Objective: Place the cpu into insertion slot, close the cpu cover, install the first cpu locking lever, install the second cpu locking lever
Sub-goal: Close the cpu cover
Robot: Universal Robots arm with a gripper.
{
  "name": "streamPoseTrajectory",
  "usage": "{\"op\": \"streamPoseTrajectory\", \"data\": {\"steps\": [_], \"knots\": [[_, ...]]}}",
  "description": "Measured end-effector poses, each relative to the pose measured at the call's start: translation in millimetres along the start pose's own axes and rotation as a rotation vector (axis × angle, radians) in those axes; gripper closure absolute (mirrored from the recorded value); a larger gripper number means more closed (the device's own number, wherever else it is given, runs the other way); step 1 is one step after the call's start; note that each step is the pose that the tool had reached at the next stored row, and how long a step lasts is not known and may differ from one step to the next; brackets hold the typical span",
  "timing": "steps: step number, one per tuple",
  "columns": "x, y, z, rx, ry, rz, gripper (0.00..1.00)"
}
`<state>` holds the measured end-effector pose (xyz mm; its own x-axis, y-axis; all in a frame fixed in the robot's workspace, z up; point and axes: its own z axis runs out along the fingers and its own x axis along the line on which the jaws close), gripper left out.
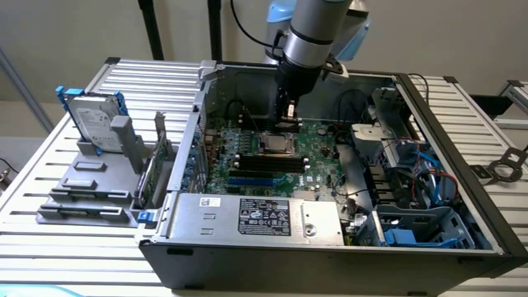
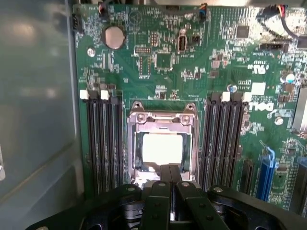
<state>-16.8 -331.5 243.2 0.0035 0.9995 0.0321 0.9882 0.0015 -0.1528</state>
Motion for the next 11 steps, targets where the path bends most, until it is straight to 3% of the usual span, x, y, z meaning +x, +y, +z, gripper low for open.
{"op": "streamPoseTrajectory", "data": {"steps": [3,11], "knots": [[-0.1,-4.8,1.3,0.0017,-0.0003,-0.001,0.89],[0.0,-4.7,1.4,0.0018,-0.0001,-0.001,0.89]]}}
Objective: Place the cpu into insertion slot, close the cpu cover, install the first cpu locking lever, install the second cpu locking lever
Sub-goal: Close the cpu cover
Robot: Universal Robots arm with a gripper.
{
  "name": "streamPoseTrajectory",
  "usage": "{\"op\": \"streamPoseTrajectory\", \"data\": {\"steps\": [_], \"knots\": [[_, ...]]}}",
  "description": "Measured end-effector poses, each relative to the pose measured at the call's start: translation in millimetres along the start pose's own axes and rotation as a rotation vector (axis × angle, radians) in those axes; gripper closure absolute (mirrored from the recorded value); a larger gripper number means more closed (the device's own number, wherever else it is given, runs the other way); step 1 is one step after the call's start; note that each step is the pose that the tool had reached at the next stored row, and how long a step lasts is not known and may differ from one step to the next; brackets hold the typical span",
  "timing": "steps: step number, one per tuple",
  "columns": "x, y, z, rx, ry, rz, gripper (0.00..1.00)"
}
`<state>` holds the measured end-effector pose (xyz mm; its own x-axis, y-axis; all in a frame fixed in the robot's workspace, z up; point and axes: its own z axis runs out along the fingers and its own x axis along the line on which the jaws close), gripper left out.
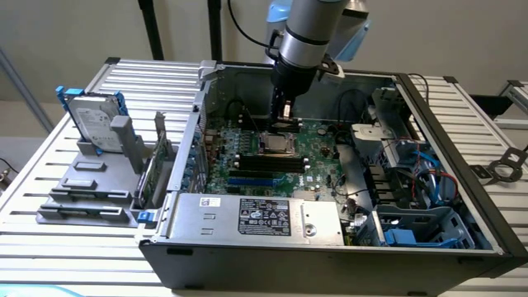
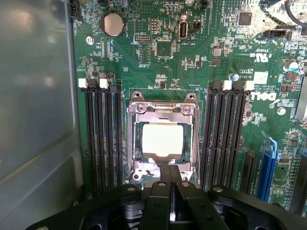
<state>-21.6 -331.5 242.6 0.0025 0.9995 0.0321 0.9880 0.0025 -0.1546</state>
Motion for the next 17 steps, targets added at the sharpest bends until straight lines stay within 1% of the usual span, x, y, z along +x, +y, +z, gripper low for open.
{"op": "streamPoseTrajectory", "data": {"steps": [1,4,5,8,9,10,14,15,16,17], "knots": [[0.0,-0.2,0.0,0.0001,0.0003,0.000,0.89],[0.0,-3.4,0.8,0.0005,0.0076,-0.001,0.89],[0.0,-4.8,1.0,0.0026,0.0111,-0.002,0.89],[0.0,-8.1,1.8,0.0150,0.0229,-0.004,0.89],[0.0,-8.9,2.1,0.0163,0.0260,-0.006,0.89],[0.0,-9.3,2.7,0.0165,0.0276,-0.008,0.89],[0.0,-9.6,5.9,0.0145,0.0272,-0.011,0.89],[0.0,-9.6,6.4,0.0161,0.0250,-0.020,0.89],[0.1,-9.7,6.7,0.0192,0.0226,-0.025,0.89],[0.2,-10.2,7.1,0.0222,0.0220,-0.028,0.89]]}}
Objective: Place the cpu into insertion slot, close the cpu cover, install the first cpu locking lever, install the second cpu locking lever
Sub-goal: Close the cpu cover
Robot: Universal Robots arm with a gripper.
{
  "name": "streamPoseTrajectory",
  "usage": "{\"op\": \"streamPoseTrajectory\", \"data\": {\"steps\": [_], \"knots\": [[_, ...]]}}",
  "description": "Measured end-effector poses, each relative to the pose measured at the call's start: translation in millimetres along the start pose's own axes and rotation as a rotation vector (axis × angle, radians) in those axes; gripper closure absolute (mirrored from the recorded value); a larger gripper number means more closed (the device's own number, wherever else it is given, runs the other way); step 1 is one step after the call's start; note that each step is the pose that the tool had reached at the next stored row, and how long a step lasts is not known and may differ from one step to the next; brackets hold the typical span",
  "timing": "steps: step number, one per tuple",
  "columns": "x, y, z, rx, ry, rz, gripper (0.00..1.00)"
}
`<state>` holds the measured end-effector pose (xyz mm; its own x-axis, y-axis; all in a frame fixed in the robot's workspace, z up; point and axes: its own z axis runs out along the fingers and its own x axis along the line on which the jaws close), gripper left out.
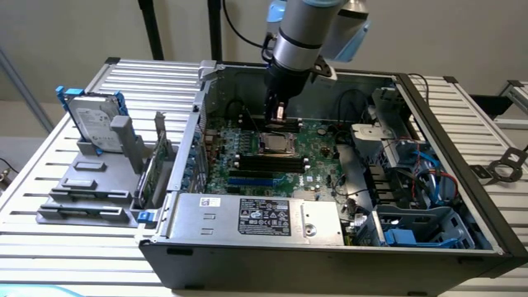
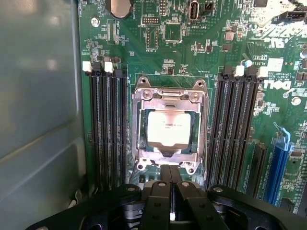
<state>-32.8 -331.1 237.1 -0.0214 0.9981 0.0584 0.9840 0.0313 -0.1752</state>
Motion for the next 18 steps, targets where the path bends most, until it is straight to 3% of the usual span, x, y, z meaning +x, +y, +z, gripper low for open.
{"op": "streamPoseTrajectory", "data": {"steps": [7,13,18], "knots": [[0.1,0.4,5.6,0.0216,0.0009,0.002,0.89],[-0.1,1.6,14.0,0.0206,0.0107,0.055,0.89],[-0.4,0.2,20.6,0.0208,0.0150,0.079,0.89]]}}
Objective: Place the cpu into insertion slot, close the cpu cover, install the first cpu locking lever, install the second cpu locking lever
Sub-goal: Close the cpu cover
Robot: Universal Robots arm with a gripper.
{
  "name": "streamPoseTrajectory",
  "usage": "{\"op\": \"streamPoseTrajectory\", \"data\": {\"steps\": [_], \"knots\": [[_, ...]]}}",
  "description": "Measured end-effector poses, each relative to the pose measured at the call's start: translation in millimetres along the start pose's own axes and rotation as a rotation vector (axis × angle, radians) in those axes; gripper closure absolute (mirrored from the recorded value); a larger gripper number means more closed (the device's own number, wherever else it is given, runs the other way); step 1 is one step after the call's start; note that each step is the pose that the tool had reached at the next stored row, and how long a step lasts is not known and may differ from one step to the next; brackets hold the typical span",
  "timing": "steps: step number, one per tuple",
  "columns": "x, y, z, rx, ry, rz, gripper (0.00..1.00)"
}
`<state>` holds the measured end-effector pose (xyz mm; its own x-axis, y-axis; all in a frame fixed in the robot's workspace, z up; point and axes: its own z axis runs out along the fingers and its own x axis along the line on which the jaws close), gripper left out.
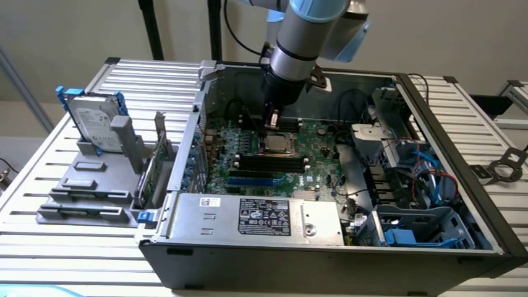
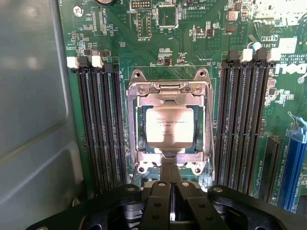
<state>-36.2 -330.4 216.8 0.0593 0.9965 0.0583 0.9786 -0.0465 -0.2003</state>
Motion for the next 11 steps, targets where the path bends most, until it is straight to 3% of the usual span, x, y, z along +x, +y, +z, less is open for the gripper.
{"op": "streamPoseTrajectory", "data": {"steps": [11], "knots": [[-1.1,-0.2,10.4,-0.0007,0.0034,0.016,0.89]]}}
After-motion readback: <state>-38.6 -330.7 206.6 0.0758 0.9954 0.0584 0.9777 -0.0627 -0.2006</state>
